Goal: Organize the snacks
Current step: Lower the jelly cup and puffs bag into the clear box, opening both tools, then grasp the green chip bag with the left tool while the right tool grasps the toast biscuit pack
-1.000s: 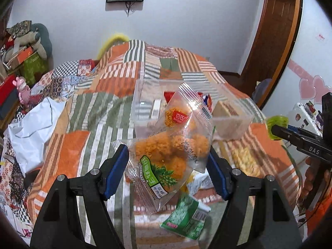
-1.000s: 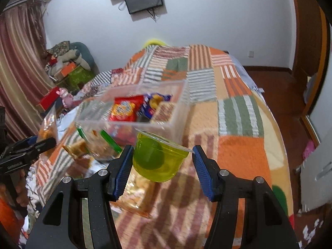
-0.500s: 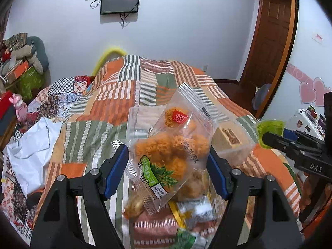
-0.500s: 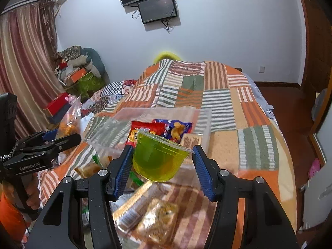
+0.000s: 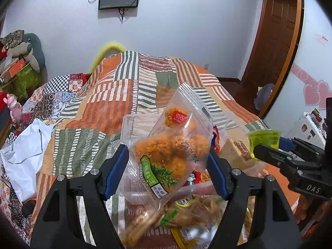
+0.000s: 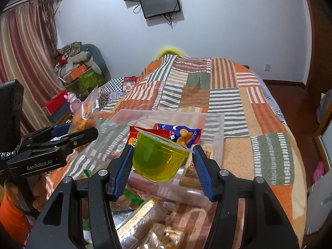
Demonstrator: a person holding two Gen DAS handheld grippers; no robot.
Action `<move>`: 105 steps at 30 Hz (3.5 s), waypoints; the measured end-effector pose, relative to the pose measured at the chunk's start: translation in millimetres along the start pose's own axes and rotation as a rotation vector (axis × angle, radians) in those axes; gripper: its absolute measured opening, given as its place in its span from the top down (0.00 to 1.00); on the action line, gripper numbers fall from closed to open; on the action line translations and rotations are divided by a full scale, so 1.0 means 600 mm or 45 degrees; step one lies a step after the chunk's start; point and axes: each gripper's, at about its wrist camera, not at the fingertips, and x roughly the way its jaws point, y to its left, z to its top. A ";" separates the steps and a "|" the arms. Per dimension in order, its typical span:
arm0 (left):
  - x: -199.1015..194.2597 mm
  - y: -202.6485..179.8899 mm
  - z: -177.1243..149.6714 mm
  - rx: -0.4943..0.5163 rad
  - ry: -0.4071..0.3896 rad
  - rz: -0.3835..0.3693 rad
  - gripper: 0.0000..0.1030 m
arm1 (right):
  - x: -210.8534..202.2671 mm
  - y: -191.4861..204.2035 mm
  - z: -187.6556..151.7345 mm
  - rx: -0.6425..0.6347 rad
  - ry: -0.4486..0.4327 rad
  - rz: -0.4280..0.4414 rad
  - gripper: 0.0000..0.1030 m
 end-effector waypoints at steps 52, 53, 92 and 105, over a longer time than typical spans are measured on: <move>-0.109 -0.008 -0.102 -0.006 0.111 -0.003 0.25 | -0.086 0.009 -0.061 -0.016 0.084 -0.040 0.35; -0.112 -0.011 -0.111 -0.003 0.122 -0.010 0.25 | -0.089 0.007 -0.068 -0.004 0.091 -0.037 0.35; -0.081 -0.017 -0.274 -0.028 0.313 -0.065 0.52 | -0.032 0.005 -0.170 0.090 0.333 -0.028 0.35; -0.096 -0.008 -0.236 -0.055 0.239 -0.071 0.54 | -0.027 -0.015 -0.173 0.126 0.315 -0.080 0.53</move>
